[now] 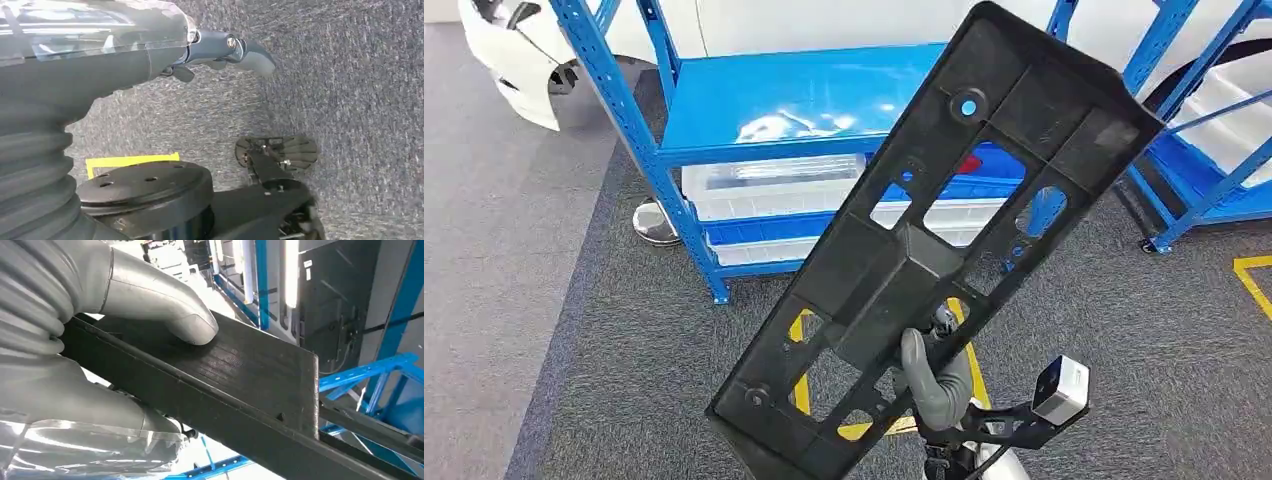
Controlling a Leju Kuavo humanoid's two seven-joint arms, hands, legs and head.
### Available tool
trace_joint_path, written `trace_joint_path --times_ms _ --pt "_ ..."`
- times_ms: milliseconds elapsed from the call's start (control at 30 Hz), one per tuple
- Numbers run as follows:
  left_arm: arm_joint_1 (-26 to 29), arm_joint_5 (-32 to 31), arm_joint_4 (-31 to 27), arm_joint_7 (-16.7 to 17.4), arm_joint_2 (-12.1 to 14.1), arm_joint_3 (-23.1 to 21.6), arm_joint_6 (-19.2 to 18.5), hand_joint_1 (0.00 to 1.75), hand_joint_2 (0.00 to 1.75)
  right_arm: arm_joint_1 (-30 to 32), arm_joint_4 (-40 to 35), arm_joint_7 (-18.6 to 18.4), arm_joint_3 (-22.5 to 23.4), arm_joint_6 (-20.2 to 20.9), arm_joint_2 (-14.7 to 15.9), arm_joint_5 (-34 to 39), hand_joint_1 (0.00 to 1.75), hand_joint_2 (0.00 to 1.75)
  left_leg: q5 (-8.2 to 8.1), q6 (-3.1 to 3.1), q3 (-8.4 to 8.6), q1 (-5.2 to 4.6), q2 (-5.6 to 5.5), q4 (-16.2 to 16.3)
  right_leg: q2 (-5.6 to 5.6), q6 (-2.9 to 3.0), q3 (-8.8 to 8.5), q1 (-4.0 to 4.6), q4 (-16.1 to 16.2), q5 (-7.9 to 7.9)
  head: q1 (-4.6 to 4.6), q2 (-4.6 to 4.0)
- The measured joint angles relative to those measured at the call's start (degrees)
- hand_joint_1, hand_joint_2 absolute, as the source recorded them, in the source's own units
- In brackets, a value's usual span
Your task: Take the parts from the cabinet and place them on the table.
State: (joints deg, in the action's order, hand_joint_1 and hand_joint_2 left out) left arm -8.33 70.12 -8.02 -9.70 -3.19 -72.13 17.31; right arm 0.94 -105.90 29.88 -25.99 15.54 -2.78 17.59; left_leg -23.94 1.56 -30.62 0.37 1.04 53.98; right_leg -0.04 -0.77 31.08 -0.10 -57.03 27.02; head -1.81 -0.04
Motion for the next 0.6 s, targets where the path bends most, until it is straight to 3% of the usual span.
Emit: trace_joint_path --times_ms 33,100,133,167,200,233,267,300,333,367,467,500,533,600 --pt "-0.07 0.00 0.00 -0.04 0.00 -0.02 -0.02 0.00 1.75 0.00 -0.02 0.11 0.00 0.02 0.00 0.00 1.75 1.75 0.45 0.16 0.26 0.17 0.14 -0.97 0.05 -0.21 1.24 0.11 -2.19 1.78 0.00 0.00" --pt "0.00 0.02 0.00 -0.04 0.04 -0.02 -0.02 0.00 1.75 0.20 0.02 0.13 0.00 0.04 0.02 0.00 1.75 1.75 0.72 -0.03 -0.04 0.37 0.84 -1.11 0.12 -0.88 5.39 -0.62 -10.57 6.11 0.00 0.00" --pt "0.06 0.02 0.00 -0.04 0.02 -0.02 -0.02 0.00 1.75 0.45 0.04 0.13 0.02 0.04 0.07 0.00 1.75 1.75 0.70 -0.23 -0.27 0.44 1.24 -0.97 0.11 -1.28 7.47 -1.14 -14.75 7.59 0.00 0.00" --pt "0.11 0.02 0.00 -0.06 0.02 -0.02 -0.04 0.00 1.75 0.62 0.07 0.13 0.02 0.02 0.11 0.00 1.75 1.75 0.66 -0.59 -0.50 0.65 1.66 -0.67 0.05 -1.74 8.34 -1.56 -16.27 7.50 0.00 0.00" --pt "0.14 0.04 0.00 -0.07 0.02 -0.04 -0.17 0.00 1.75 0.75 0.11 0.13 0.02 0.04 0.13 0.00 1.75 1.75 0.46 -1.09 -0.75 1.01 2.06 -0.25 -0.04 -2.30 7.63 -1.96 -14.80 6.00 0.00 0.00" --pt "0.16 0.07 0.00 -0.07 0.02 -0.04 -0.17 0.00 1.75 0.81 0.11 0.13 0.02 0.04 0.13 0.00 1.75 1.75 0.16 -1.63 -1.00 1.51 2.50 0.39 -0.28 -2.84 5.77 -2.36 -11.15 3.73 0.00 0.00" --pt "0.19 0.20 0.00 -0.11 0.00 -0.04 -0.20 0.00 1.75 0.84 0.11 0.13 0.02 0.07 0.13 0.00 1.75 1.75 -0.29 -2.32 -1.33 2.04 2.90 1.35 -1.14 -3.60 3.20 -2.77 -6.24 1.28 0.00 0.00" --pt "0.22 0.26 0.00 -0.20 0.00 -0.02 -0.17 0.00 1.75 0.83 0.11 0.11 0.02 0.13 0.13 0.00 1.75 1.75 -0.94 -3.17 -1.76 2.37 3.32 2.78 -3.10 -4.37 0.95 -3.28 -1.50 0.07 0.00 0.00" --pt "0.29 0.55 0.13 -0.35 0.57 -0.02 -0.13 0.00 1.75 0.89 0.20 -0.02 0.00 0.26 0.13 0.00 1.75 1.75 -1.48 -4.02 -2.15 1.88 3.57 3.67 -3.95 -3.49 1.80 -2.65 -2.57 0.65 0.02 0.00" --pt "0.44 0.57 0.07 -0.55 0.31 -0.02 -0.13 0.00 1.75 0.95 0.13 -0.04 0.02 0.53 0.13 0.00 1.75 1.75 -1.68 -4.47 -2.31 1.88 3.79 4.14 -2.90 -1.42 2.07 -2.53 -3.17 0.84 -0.02 0.00" --pt "0.53 0.72 0.07 -0.70 0.33 -0.02 -0.07 0.00 1.75 1.34 0.15 -0.04 0.11 0.90 0.17 0.02 1.75 1.75 -1.52 -5.28 -1.80 2.33 5.11 3.86 -1.38 0.07 2.87 -2.20 -3.63 0.81 -0.02 0.00" --pt "0.49 0.72 0.00 -0.79 0.13 -0.02 -0.07 0.00 1.75 1.46 0.13 -0.04 0.09 0.92 0.15 0.04 1.75 1.75 -2.46 -5.63 -1.99 2.79 4.10 4.42 -0.80 0.65 2.93 -2.30 -3.49 0.54 -0.02 0.00" --pt "0.51 0.72 0.00 -0.87 0.26 -0.02 -0.07 0.00 1.75 1.43 0.13 -0.02 0.11 1.01 0.17 0.02 1.75 1.75 -4.64 -5.38 -2.73 2.79 2.00 6.59 -0.30 0.98 3.04 -2.19 -3.47 0.41 -0.02 0.00" --pt "0.76 0.72 0.00 -0.90 0.26 -0.02 -0.07 0.00 1.75 1.48 0.13 -0.02 0.04 1.05 0.15 0.02 1.75 1.75 -9.68 -4.97 -6.49 2.12 0.08 15.69 0.87 1.53 3.36 -1.87 -3.47 0.15 -0.02 0.00"
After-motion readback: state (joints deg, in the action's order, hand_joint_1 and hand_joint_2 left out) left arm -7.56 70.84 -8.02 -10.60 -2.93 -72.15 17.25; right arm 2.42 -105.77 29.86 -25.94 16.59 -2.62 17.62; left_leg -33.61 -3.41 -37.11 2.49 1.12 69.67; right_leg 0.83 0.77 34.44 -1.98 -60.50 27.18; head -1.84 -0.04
